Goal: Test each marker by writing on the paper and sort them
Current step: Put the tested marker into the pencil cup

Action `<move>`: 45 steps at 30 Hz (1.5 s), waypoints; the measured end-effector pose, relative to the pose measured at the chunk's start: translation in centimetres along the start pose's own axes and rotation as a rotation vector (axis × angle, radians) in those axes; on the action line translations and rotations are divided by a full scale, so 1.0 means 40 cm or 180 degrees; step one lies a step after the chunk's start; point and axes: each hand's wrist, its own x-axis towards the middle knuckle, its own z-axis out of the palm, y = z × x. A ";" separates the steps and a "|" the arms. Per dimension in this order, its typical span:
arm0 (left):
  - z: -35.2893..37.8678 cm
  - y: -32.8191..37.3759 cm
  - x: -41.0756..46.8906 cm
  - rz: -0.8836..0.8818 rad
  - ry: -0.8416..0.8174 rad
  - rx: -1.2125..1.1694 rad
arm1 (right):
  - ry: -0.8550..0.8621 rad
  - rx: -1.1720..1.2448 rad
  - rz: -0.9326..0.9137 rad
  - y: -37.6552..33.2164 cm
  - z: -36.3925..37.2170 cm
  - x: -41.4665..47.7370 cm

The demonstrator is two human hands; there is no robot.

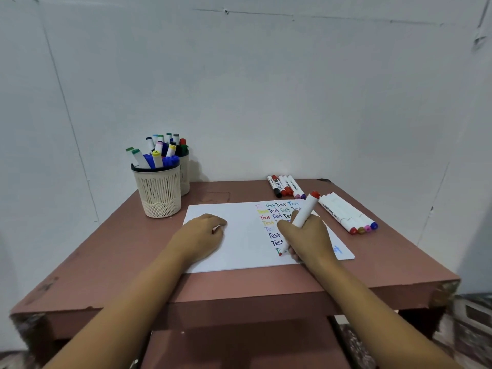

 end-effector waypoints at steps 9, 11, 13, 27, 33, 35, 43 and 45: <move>-0.001 0.000 0.000 0.0007 -0.0052 0.0012 | 0.0197 -0.0251 -0.0162 0.007 0.006 0.001; 0.000 0.001 0.000 0.0001 -0.0058 0.0015 | 0.0274 -0.0245 -0.0186 0.011 0.006 0.005; -0.001 0.001 -0.001 -0.0001 -0.0056 0.0017 | 0.0224 -0.0179 -0.0151 0.012 0.003 0.006; -0.003 0.005 -0.004 -0.0018 -0.0024 -0.0027 | 0.0261 0.0043 -0.0089 0.009 0.000 0.004; -0.002 0.004 -0.005 -0.0038 -0.0014 -0.0033 | 0.0337 -0.0210 -0.0162 0.011 0.006 0.003; -0.002 0.004 -0.005 -0.0036 -0.0012 -0.0035 | 0.0377 -0.0204 -0.0162 0.010 0.005 0.004; 0.000 0.002 -0.003 -0.0026 0.0007 -0.0015 | 0.0301 -0.0258 -0.0132 0.010 0.003 0.003; 0.000 0.002 -0.003 -0.0024 -0.0002 -0.0019 | 0.0422 -0.0193 -0.0088 0.008 0.002 0.004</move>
